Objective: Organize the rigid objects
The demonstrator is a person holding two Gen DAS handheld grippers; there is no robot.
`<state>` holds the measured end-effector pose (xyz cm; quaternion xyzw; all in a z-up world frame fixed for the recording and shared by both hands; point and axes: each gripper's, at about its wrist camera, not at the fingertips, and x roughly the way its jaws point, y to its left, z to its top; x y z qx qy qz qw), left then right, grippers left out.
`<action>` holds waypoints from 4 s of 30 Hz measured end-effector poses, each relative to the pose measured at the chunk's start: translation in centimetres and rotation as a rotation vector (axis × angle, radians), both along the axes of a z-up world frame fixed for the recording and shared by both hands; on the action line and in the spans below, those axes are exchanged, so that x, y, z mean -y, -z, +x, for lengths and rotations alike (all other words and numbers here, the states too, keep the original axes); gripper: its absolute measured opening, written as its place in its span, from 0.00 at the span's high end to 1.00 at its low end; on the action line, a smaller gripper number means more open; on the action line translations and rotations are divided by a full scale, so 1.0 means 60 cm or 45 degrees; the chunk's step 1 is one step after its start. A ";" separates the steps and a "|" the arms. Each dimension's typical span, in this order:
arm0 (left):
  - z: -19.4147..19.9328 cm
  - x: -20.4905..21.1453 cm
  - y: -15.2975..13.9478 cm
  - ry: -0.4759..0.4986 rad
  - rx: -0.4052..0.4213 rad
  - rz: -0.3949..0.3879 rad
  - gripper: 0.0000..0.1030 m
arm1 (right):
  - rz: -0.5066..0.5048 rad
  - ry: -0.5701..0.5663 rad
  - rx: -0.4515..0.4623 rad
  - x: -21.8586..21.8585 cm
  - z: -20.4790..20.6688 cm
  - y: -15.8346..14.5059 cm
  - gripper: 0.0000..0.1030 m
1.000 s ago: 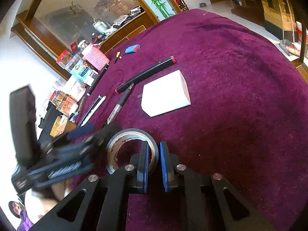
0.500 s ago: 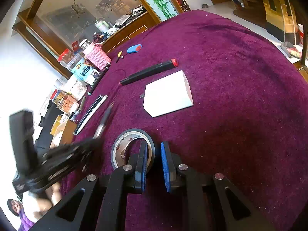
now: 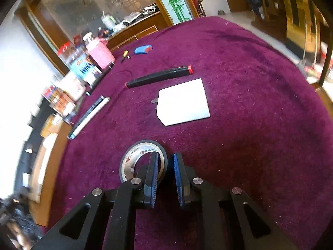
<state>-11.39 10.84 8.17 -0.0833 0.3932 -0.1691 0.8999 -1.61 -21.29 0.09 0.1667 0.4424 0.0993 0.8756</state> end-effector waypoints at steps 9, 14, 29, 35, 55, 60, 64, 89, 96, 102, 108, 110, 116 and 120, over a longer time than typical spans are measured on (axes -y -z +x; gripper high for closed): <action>-0.041 -0.138 0.021 -0.193 -0.013 -0.093 0.90 | -0.032 -0.006 -0.014 -0.048 -0.017 -0.030 0.86; -0.033 -0.209 0.058 -0.333 -0.087 -0.099 0.90 | -0.051 -0.180 0.058 -0.148 -0.044 -0.083 0.86; 0.002 -0.311 0.111 -0.535 -0.226 -0.073 0.86 | -0.233 -0.721 0.037 -0.524 -0.055 -0.081 0.85; -0.015 -0.309 0.092 -0.488 -0.151 -0.182 0.60 | -0.466 -0.784 0.054 -0.582 -0.055 -0.068 0.85; -0.062 -0.155 -0.007 -0.194 0.071 -0.121 0.20 | -0.061 -0.349 0.201 -0.318 -0.079 -0.102 0.40; -0.028 -0.031 0.002 -0.025 -0.047 -0.101 0.20 | -0.111 -0.181 0.141 -0.215 -0.076 -0.081 0.40; 0.001 0.068 -0.001 0.096 -0.114 -0.056 0.19 | -0.137 -0.103 0.124 -0.154 -0.078 -0.075 0.39; 0.199 0.198 0.137 -0.092 -0.134 0.388 0.01 | -0.040 0.098 0.035 -0.057 -0.009 -0.013 0.11; 0.200 0.200 0.137 -0.092 -0.134 0.387 0.01 | -0.048 0.087 0.034 -0.058 -0.007 -0.011 0.10; 0.200 0.201 0.137 -0.092 -0.134 0.387 0.01 | -0.041 0.082 0.036 -0.059 -0.006 -0.011 0.07; 0.200 0.201 0.137 -0.092 -0.134 0.387 0.01 | 0.001 0.087 0.044 -0.057 -0.007 -0.012 0.07; 0.200 0.201 0.137 -0.092 -0.134 0.387 0.01 | -0.002 0.087 0.043 -0.057 -0.007 -0.011 0.07; 0.201 0.201 0.137 -0.092 -0.134 0.387 0.01 | 0.004 0.088 0.044 -0.057 -0.006 -0.012 0.07; 0.200 0.201 0.137 -0.092 -0.134 0.387 0.01 | 0.006 0.088 0.044 -0.057 -0.006 -0.012 0.07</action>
